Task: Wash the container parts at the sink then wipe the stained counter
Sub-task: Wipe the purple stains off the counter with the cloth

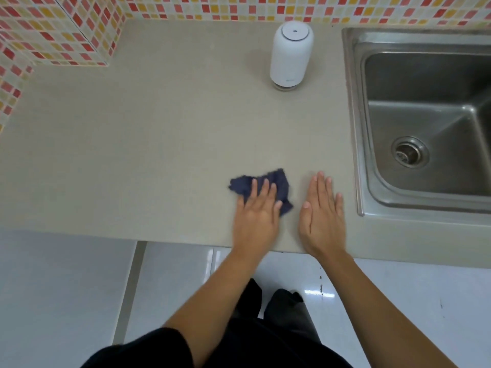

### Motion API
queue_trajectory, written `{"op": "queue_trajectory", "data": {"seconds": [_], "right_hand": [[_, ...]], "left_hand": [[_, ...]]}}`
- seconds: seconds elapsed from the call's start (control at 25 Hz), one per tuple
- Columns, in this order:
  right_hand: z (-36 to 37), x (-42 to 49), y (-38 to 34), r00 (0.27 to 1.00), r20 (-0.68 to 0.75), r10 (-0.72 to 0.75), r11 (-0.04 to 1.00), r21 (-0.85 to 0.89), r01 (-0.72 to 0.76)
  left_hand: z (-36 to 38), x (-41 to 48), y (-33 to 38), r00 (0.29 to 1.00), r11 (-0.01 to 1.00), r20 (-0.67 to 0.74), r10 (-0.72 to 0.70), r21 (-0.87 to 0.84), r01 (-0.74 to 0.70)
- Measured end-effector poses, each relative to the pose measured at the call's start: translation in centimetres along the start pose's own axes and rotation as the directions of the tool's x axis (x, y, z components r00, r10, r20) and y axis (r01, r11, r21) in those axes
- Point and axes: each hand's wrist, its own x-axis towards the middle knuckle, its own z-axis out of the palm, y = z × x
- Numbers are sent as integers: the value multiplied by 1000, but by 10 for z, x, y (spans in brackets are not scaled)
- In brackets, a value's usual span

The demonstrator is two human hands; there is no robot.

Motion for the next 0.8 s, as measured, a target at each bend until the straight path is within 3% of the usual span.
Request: {"op": "queue_trajectory", "data": {"seconds": [0.08,0.24,0.32,0.44,0.52,0.56,0.68,0.8], "right_hand": [[0,0,1,998,-31,62,998,19,-61],[0,4,0,997,-10,77,997,18,-77],[1,6,0,998,-11,61,998,11,-61],[2,5,1,997,-22,70,997,37,-69],[2,5,2,997,-25,68,997,39,-67],[1,5,3,998,-20,66,997,33,-65],[2,4,0,998,-7,62,998,23,-61],[1,4,1,998,-4,64,998,11,-64]], "left_hand": [[-8,-29,-5,994,1000,106,4,16,-6],[-21,25,-75,951,952,63,-301,79,296],[-11,76,-87,941,943,51,-334,34,332],[3,75,-46,998,999,55,-23,-39,25],[-3,16,-28,976,979,82,202,-7,-203],[-10,-15,-33,964,970,113,242,-21,-241],[-33,-35,-90,988,988,41,152,-38,-150],[-31,33,-116,995,995,14,-103,-12,104]]}}
